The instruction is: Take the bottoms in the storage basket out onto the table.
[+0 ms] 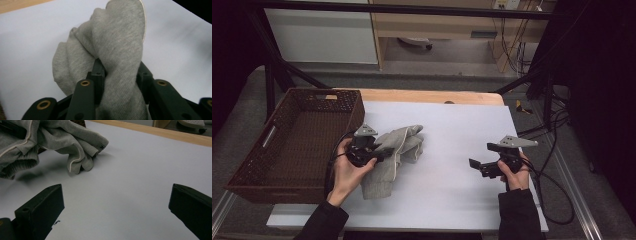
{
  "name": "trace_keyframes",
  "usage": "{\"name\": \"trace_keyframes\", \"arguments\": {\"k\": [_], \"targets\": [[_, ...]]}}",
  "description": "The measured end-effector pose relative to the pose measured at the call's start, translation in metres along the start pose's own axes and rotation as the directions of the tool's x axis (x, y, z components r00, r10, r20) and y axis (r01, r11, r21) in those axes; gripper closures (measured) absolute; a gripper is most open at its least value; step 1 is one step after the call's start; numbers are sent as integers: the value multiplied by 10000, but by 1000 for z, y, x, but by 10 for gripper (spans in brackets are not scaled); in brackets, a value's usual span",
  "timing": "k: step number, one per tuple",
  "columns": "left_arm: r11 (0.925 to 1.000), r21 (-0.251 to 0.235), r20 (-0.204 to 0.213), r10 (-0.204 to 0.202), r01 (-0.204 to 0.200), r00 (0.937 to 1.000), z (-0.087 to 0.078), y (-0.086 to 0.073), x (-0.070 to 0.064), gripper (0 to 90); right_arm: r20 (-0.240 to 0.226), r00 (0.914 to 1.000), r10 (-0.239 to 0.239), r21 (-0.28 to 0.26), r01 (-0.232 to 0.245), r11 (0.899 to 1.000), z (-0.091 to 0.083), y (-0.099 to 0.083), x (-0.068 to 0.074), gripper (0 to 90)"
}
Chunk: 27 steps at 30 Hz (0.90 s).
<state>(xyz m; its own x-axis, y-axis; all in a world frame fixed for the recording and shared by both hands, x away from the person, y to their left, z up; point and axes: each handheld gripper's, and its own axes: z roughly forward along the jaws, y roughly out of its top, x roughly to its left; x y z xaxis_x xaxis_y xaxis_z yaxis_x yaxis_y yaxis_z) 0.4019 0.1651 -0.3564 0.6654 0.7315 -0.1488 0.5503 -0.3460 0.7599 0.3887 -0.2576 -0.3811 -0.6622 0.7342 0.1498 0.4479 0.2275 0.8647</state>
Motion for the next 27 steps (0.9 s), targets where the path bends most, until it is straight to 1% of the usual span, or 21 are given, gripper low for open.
{"name": "trace_keyframes", "arguments": {"k": [4, 7, 10, 12, 15, 17, 18, 21, 23, 25, 27], "targets": [[10000, 77, 85, 11, -12, 10000, 7, -4, -3, 658, -14, 10000, 5, 39, -5, 10000, 1, 0, 0, 4], [10000, -30, 179, 1, 0, 9998, 11, -7, -5, 651, -26, 10000, -2, 62, 3, 10000, 2, -1, 1, 4], [9999, -88, 176, 99, -98, 9998, 12, -10, -7, 633, -41, 10000, -37, 82, 37, 10000, 2, -1, 1, 4], [9997, -31, 196, 224, -223, 9996, 13, -12, -8, 605, -46, 10000, -34, 78, 34, 10000, 3, -1, 1, 4], [9995, 42, 344, 311, -312, 9989, 15, -15, -8, 529, -73, 10000, -41, 97, 42, 9999, 4, -2, 2, 4], [9994, 93, 403, 333, -337, 9986, 16, -17, -8, 463, -88, 10000, -20, 167, 22, 9999, 5, -2, 3, 4], [9992, 106, 434, 372, -377, 9984, 16, -18, -7, 432, -103, 9999, -83, 167, 85, 9998, 5, -2, 4, 4], [9992, 7, 601, 402, -403, 9974, 13, -19, -6, 359, -149, 9998, -115, 266, 119, 9996, 8, -3, 5, 4], [9994, -54, 804, 359, -356, 9961, 9, -19, -6, 278, -217, 9997, -91, 234, 96, 9997, 9, -3, 7, 4], [9990, -163, 758, 428, -417, 9962, 6, -18, -6, 186, -299, 9995, -125, 277, 133, 9995, 10, -2, 9, 4], [9987, -135, 607, 499, -491, 9969, 2, -19, -5, 139, -393, 9991, -184, 284, 195, 9994, 13, -2, 12, 4]]}}
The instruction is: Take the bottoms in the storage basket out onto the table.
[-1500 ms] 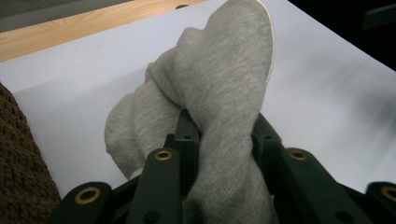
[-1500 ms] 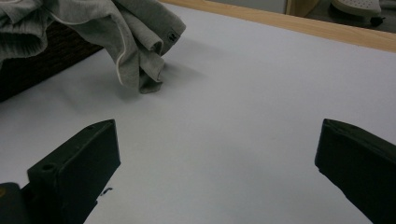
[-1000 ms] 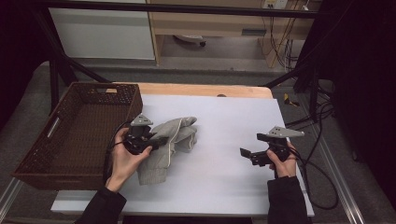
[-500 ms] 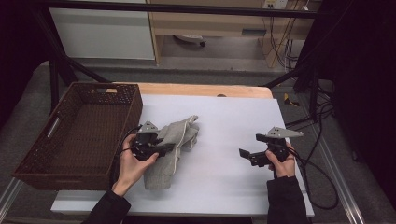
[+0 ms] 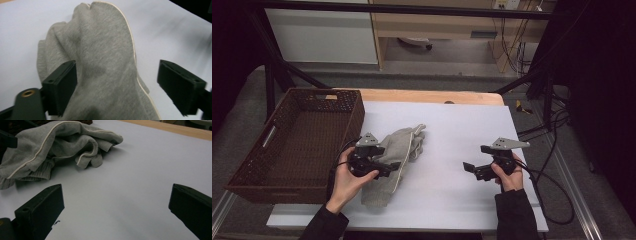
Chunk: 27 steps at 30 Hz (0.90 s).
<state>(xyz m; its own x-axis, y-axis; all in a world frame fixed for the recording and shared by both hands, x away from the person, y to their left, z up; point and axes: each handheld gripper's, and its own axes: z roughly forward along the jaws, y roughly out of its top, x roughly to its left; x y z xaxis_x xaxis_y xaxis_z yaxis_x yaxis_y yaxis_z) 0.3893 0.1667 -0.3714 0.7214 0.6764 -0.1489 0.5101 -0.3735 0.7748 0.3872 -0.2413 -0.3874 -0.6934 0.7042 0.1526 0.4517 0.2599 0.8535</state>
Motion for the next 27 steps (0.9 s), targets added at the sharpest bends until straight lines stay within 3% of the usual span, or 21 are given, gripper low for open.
{"name": "trace_keyframes", "arguments": {"k": [4, 10, 17, 20, 27], "targets": [[9999, -39, -171, -96, 95, 9998, -6, -2, 4, 86, -282, 9996, -73, 80, 76, 9999, 7, 0, 7, 4], [9996, 9, -412, -282, 283, 9988, -13, -7, 9, 81, -572, 9978, -328, 378, 350, 9987, 22, 1, 22, 4], [9973, 413, -194, -595, 603, 9980, -12, -16, 8, 357, -979, 9935, -578, 613, 639, 9961, 40, 1, 41, 4], [9970, 516, -469, -557, 581, 9973, -13, -17, 5, 464, -1071, 9920, -671, 708, 749, 9947, 46, 1, 47, 4], [9952, 520, -477, -805, 830, 9956, -12, -21, 5, 699, -1390, 9858, -946, 917, 1079, 9899, 60, 0, 64, 7]]}}
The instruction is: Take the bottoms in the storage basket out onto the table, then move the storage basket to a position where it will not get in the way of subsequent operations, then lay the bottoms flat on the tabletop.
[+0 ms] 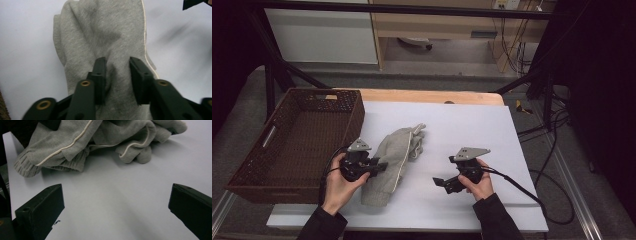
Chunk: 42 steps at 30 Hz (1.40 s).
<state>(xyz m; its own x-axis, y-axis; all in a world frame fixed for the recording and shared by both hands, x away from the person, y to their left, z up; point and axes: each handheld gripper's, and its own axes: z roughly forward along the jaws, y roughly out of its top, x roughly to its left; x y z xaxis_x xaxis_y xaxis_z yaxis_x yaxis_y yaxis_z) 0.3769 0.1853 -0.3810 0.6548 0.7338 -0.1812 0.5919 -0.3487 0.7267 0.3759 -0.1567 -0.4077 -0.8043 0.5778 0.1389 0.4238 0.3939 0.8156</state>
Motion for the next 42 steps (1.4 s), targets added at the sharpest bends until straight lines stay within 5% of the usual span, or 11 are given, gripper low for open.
{"name": "trace_keyframes", "arguments": {"k": [7, 15, 33, 42], "targets": [[10000, 10, 287, -37, 37, 9996, -1, 0, 1, 799, -225, 9995, -222, 290, 228, 9993, 13, 1, 13, 13], [9994, -232, 961, -234, 258, 9951, -2, 6, -2, 814, -342, 9984, -449, 471, 465, 9978, 27, 2, 27, 22], [9991, -419, 1356, -15, 73, 9908, 12, 25, -13, 820, -593, 9920, -1116, 405, 1141, 9926, 38, 9, 55, 47], [9985, -527, 1698, -26, 117, 9855, 21, 30, -20, 820, -441, 9897, -1363, 272, 1376, 9901, 45, 9, 66, 178]]}}
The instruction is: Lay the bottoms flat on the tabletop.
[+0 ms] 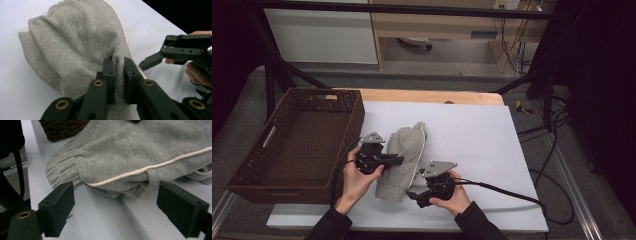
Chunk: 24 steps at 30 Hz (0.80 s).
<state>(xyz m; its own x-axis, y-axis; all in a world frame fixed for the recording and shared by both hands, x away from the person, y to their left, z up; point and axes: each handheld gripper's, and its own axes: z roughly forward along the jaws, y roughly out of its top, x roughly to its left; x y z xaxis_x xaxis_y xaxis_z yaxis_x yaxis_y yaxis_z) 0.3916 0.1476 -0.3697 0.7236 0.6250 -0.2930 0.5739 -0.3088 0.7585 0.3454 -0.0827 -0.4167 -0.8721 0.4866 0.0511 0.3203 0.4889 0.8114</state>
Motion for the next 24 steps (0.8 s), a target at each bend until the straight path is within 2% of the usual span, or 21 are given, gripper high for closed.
{"name": "trace_keyframes", "arguments": {"k": [3, 8, 11, 12, 16, 19, 22, 23, 24], "targets": [[10000, 23, 69, 29, -29, 10000, 4, -1, -2, 819, 151, 9997, -192, -27, 193, 9998, 1, -1, 0, 247], [9998, 69, 100, 172, -172, 9998, 12, -4, -6, 817, 57, 9996, -268, -338, 270, 9991, 0, 0, 2, 493], [9996, 113, 98, 257, -258, 9996, 15, -5, -8, 817, -86, 9998, -187, -309, 184, 9994, 1, -1, 2, 604], [9996, 127, 100, 249, -250, 9996, 16, -5, -8, 816, -109, 9997, -216, -266, 213, 9994, 2, -1, 1, 674], [9995, 138, 94, 290, -292, 9995, 17, -6, -9, 812, 46, 9998, -218, -218, 219, 9995, 4, -3, 1, 790], [9994, 89, -19, 320, -320, 9995, 17, -6, -6, 814, -177, 9996, -203, -151, 200, 9997, 6, -4, 3, 739], [9998, -77, -266, 160, -162, 9995, 13, -6, -2, 817, -257, 9997, -57, -59, 55, 10000, 9, -6, 3, 605], [9998, -166, -293, 117, -122, 9995, 12, -6, 0, 818, -351, 9994, 34, -68, -37, 10000, 10, -6, 3, 532], [9997, -228, -272, 35, -41, 9996, 12, -6, 1, 817, -663, 9976, 207, -26, -210, 9998, 11, -6, 3, 468]]}}
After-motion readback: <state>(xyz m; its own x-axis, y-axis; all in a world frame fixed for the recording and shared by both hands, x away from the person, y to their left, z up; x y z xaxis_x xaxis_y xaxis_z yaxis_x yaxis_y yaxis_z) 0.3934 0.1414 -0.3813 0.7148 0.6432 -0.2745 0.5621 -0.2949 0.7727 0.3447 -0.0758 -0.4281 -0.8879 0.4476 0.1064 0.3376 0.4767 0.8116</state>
